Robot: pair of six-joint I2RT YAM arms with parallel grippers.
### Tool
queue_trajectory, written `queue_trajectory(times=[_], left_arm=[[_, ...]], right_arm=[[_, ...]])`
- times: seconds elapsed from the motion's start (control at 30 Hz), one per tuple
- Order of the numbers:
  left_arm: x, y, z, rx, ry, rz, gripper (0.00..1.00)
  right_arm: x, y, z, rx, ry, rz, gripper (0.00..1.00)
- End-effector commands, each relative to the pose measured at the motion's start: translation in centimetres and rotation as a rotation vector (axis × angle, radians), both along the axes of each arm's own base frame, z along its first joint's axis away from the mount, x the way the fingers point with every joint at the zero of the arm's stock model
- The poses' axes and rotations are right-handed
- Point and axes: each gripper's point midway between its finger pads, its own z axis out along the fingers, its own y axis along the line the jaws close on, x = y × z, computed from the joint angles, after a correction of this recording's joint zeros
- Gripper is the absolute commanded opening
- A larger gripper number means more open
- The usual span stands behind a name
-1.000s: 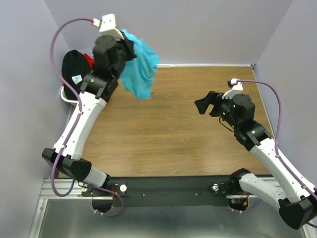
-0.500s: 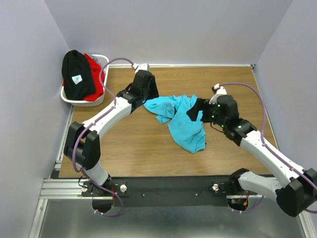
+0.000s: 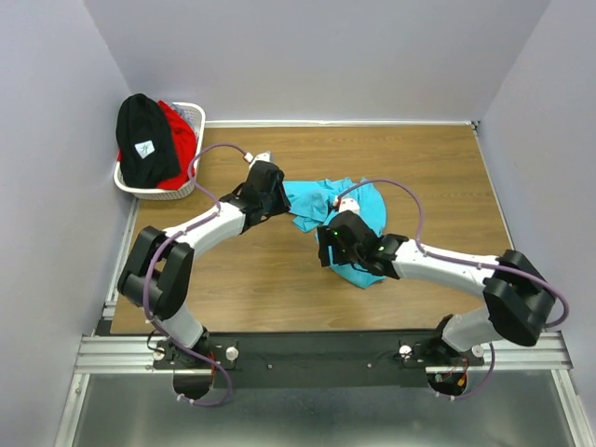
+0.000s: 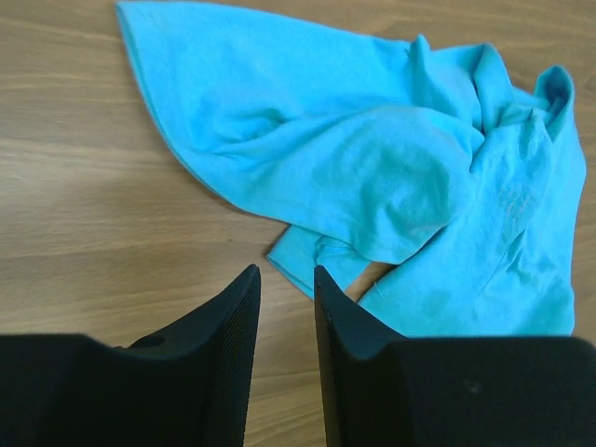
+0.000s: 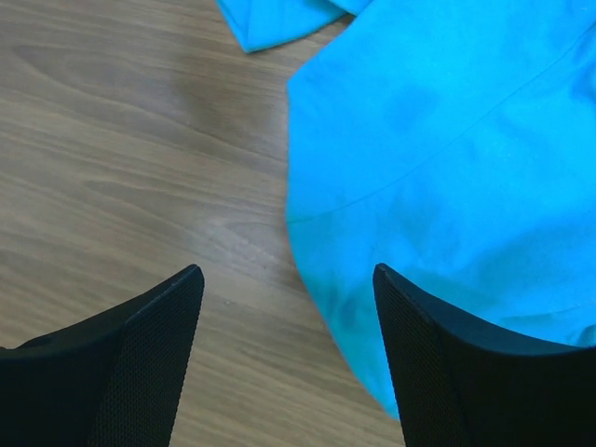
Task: Fold and stack the t-shirts
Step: Flatten the tshirt out
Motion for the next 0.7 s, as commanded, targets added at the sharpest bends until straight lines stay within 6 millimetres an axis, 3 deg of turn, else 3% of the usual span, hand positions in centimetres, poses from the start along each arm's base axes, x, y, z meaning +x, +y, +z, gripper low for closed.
queue_trajectory(times=[0.0, 0.17, 0.27, 0.67], left_arm=[[-0.5, -3.4, -1.6, -0.050, 0.021, -0.089, 0.37], [-1.1, -7.1, -3.9, -0.048, 0.051, -0.189, 0.37], [-1.1, -8.0, -4.9, -0.024, 0.068, -0.200, 0.37], [-1.3, -7.6, -8.0, 0.043, 0.117, -0.162, 0.37]], right_arm=[[1.8, -0.1, -1.4, -0.055, -0.051, -0.089, 0.75], [3.1, 0.3, -2.5, -0.077, -0.084, -0.110, 0.57], [3.5, 1.1, -2.9, -0.064, -0.089, -0.094, 0.57], [3.6, 2.4, -5.5, -0.067, -0.051, -0.065, 0.57]])
